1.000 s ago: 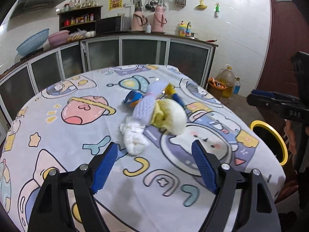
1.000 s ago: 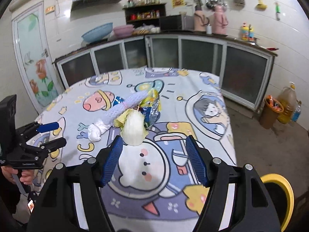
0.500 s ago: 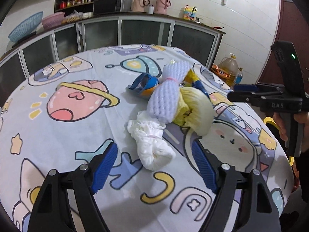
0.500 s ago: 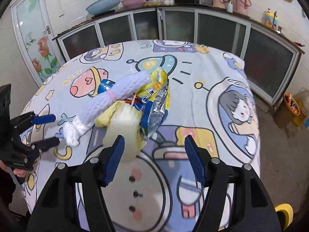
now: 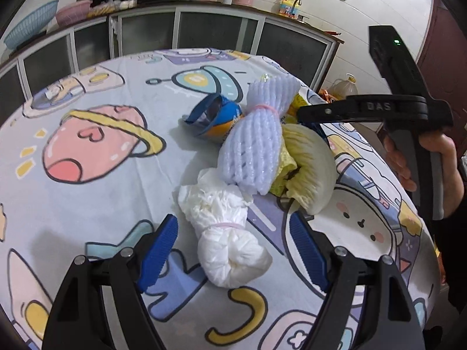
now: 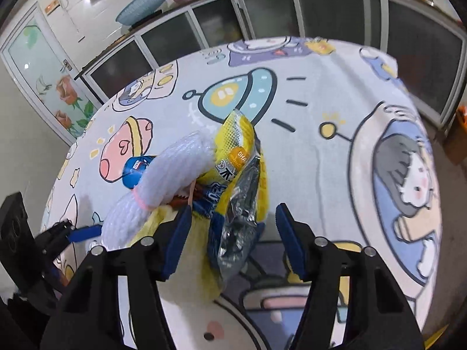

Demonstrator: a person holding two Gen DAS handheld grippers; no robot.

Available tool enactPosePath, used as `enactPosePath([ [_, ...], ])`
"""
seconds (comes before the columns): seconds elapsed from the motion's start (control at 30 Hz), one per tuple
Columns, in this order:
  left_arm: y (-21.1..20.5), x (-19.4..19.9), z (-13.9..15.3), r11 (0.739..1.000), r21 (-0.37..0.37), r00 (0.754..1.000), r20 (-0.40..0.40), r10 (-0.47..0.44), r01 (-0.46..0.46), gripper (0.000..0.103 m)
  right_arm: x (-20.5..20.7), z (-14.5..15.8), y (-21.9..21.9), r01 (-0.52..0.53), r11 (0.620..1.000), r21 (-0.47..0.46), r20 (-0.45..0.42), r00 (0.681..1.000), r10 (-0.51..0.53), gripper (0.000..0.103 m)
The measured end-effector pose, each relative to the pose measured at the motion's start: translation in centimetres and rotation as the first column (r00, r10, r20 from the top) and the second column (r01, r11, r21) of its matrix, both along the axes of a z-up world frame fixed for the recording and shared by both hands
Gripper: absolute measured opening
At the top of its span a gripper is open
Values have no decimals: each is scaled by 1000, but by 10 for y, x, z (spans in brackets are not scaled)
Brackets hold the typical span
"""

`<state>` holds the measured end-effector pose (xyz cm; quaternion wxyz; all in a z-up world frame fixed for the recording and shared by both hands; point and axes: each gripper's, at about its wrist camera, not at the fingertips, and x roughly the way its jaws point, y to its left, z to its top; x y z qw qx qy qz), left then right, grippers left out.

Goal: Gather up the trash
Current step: 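Grasp the white diaper bundle with the left gripper while the right grasps the yellow snack bags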

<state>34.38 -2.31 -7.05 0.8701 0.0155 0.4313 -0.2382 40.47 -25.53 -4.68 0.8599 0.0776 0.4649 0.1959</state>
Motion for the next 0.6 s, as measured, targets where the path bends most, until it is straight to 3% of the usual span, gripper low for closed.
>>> enactPosePath([
  [0.07, 0, 3, -3, 1000, -3, 1000, -7, 1, -1, 74, 7, -7, 1, 9, 1000, 5, -26, 1000, -9, 46],
  [0.33, 2, 13, -9, 999, 10, 999, -27, 44, -43, 36, 11, -20, -7, 51, 997, 57, -83, 995, -46, 31],
  [0.6, 16, -3, 13, 997, -27, 997, 11, 70, -70, 32, -5, -6, -7, 59, 998, 13, -28, 998, -59, 23],
])
